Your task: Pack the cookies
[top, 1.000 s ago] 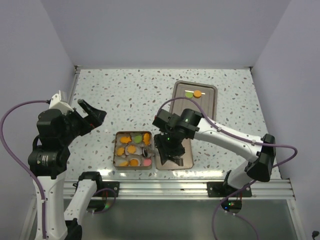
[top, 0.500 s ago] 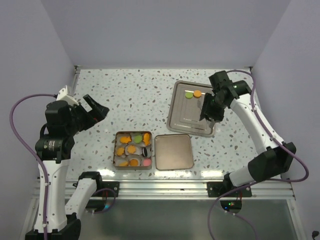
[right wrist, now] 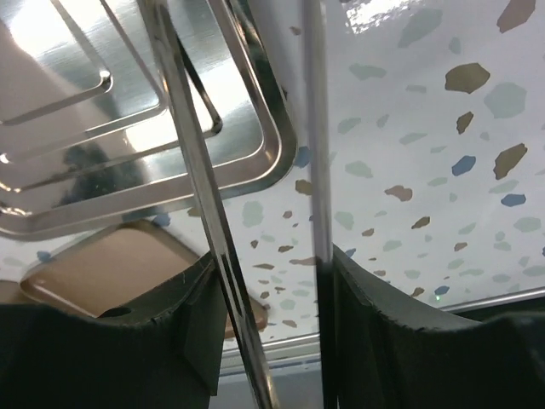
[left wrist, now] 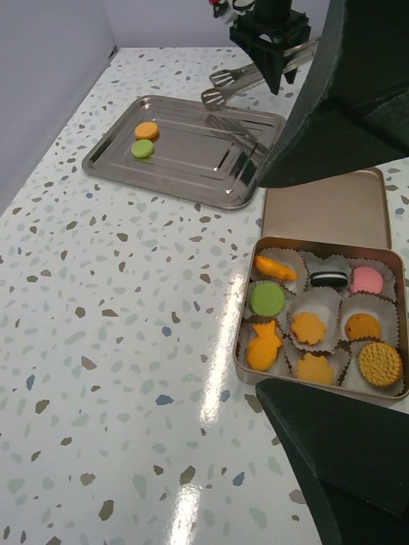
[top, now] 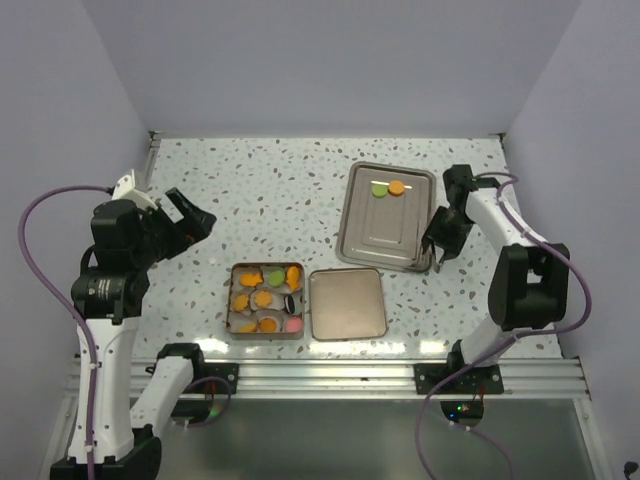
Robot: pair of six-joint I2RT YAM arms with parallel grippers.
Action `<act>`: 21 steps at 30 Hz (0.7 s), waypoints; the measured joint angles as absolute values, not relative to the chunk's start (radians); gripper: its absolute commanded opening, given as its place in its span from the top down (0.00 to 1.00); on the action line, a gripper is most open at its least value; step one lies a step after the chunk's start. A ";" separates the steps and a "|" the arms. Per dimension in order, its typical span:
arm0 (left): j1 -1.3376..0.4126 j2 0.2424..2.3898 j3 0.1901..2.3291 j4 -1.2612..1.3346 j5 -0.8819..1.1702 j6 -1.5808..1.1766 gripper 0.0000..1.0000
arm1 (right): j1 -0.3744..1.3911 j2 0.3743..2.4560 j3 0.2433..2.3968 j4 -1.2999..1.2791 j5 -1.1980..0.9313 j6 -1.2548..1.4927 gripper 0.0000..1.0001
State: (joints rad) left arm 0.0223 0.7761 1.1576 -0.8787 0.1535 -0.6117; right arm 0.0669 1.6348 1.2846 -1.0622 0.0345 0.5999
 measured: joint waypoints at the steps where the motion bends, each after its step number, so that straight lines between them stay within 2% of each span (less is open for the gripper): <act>1: 0.023 0.769 1.158 -0.881 0.149 -0.609 0.00 | 0.048 1.648 1.261 -1.038 0.027 0.598 0.52; 8: 0.022 0.728 1.157 -0.885 0.131 -0.608 0.00 | -0.104 1.694 1.173 -0.952 0.012 0.591 0.51; 13: 0.022 0.728 1.155 -0.885 0.130 -0.608 0.00 | -0.200 1.699 1.131 -0.905 -0.011 0.582 0.53; 21: 0.022 0.749 1.152 -0.883 0.130 -0.609 0.00 | -0.216 1.695 1.121 -0.884 -0.089 0.540 0.56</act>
